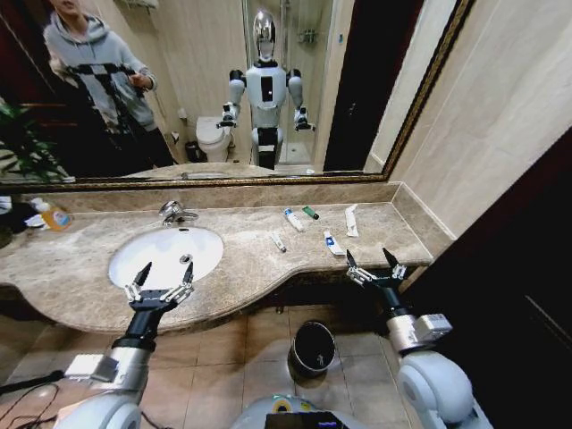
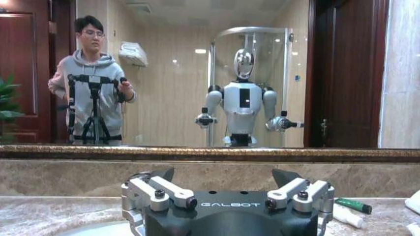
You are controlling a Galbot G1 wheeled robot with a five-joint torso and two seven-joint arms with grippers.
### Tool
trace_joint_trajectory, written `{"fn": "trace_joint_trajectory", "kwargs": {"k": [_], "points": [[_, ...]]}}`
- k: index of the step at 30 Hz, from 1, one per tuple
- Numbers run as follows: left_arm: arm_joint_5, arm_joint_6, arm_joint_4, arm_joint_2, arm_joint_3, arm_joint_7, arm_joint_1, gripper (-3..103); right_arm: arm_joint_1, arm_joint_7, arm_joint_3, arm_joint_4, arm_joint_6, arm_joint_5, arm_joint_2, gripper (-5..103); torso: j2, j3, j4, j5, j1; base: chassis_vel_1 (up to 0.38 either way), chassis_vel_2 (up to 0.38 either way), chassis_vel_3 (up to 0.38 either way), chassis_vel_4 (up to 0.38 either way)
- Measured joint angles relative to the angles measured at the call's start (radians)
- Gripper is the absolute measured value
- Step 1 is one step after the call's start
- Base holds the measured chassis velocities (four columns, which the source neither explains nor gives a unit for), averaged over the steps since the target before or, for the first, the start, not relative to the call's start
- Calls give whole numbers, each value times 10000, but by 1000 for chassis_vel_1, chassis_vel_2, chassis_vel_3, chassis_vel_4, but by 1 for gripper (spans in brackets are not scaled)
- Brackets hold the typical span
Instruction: Pick up the trash from the sink and place it in the trash bin.
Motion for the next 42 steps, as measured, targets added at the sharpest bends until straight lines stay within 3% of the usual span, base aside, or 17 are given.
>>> {"fn": "trace_joint_trajectory", "kwargs": {"k": [14, 22, 31, 42], "points": [[0, 0, 0, 0, 0, 0, 0, 100, -38, -46, 9, -29, 38, -96, 96, 100, 0, 0, 0, 0, 0, 0, 0, 0, 0], [0, 0, 0, -1, 0, 0, 0, 100, 672, -134, -89, -959, 106, -209, -158, 100, 0, 0, -1, 0, -1, 0, 0, 0, 0], [0, 0, -1, 0, 0, 1, 0, 100, 3166, -215, -481, -3688, -82, 149, -1122, 100, 0, 1, -1, 2, 1, 0, 0, 0, 0], [0, 0, 0, 0, 0, 0, 0, 100, 6469, -275, -1551, -6820, -395, 623, -1436, 100, -1, 2, 0, 1, 2, 0, 0, 0, 0]]}}
